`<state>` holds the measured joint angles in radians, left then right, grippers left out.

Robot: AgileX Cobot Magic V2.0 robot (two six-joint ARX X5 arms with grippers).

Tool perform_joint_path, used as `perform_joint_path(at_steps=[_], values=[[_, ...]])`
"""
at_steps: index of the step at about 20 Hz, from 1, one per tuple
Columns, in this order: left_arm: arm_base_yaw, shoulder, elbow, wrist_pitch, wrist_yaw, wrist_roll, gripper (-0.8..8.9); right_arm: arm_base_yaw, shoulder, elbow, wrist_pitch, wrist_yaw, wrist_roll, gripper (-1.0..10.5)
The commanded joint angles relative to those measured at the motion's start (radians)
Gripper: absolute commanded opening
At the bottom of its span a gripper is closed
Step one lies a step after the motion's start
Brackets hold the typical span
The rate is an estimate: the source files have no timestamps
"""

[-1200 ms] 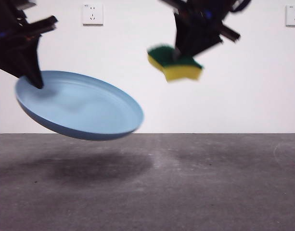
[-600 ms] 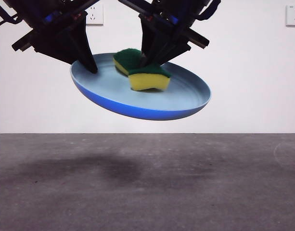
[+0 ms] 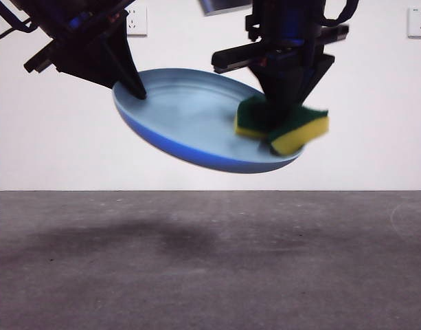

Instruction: Pick up the plate,pick up the cloth,clean the plate with the cloth

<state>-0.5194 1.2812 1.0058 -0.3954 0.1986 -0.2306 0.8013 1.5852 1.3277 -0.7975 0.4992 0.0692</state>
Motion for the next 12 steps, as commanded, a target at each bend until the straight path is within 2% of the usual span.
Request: perform_joint_path(at_steps=[1, 3, 4, 6, 7, 10, 12], values=[[-0.01, -0.003, -0.002, 0.013, 0.074, -0.013, -0.08, -0.018, -0.002, -0.004, 0.159, -0.109, 0.013, -0.2], [-0.01, -0.003, -0.002, 0.014, 0.073, -0.013, -0.08, -0.027, -0.002, -0.004, 0.214, -0.241, 0.018, -0.2], [-0.01, -0.003, -0.002, 0.017, 0.072, -0.013, -0.08, -0.028, -0.002, -0.004, 0.24, -0.359, 0.037, -0.2], [-0.009, -0.003, -0.002, 0.038, 0.068, -0.016, -0.08, -0.013, -0.001, -0.004, 0.233, -0.533, 0.066, -0.2], [-0.008, -0.003, -0.002, 0.052, 0.064, -0.031, -0.08, 0.004, -0.001, -0.004, 0.21, -0.575, 0.065, -0.2], [0.004, -0.003, -0.002, 0.091, 0.065, -0.039, -0.08, 0.045, -0.002, -0.004, 0.047, -0.539, 0.035, -0.2], [0.014, -0.003, -0.002, 0.086, 0.064, -0.038, -0.08, 0.045, -0.002, -0.004, -0.091, -0.369, 0.035, -0.2]])
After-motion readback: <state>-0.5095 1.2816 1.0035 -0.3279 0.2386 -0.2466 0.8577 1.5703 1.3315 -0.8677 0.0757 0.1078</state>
